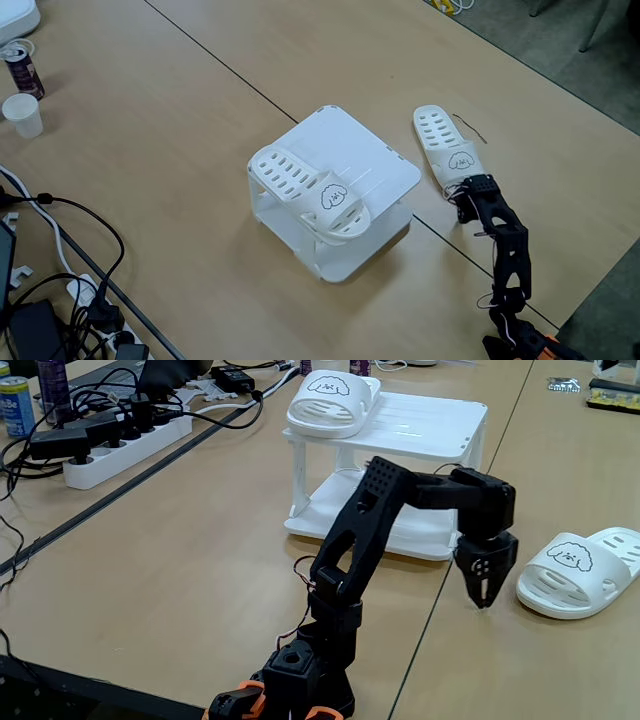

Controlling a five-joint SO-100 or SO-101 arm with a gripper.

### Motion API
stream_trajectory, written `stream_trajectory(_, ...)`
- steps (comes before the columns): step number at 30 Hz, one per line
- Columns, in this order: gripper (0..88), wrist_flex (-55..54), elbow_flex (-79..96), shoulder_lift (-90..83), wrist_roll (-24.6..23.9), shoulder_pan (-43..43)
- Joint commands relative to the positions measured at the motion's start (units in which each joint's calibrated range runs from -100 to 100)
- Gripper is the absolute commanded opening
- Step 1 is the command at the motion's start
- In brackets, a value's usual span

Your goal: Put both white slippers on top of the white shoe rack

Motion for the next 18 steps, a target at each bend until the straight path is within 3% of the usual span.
stream_trajectory(1, 0.7, 0.3, 1.2, -14.3, 0.4, 0.8)
stream_trajectory(8, 0.7, -0.2, -8.7, -18.6, 0.4, 2.0)
stream_trajectory(18, 0.7, -4.2, -46.7, 9.4, 0.4, 0.9)
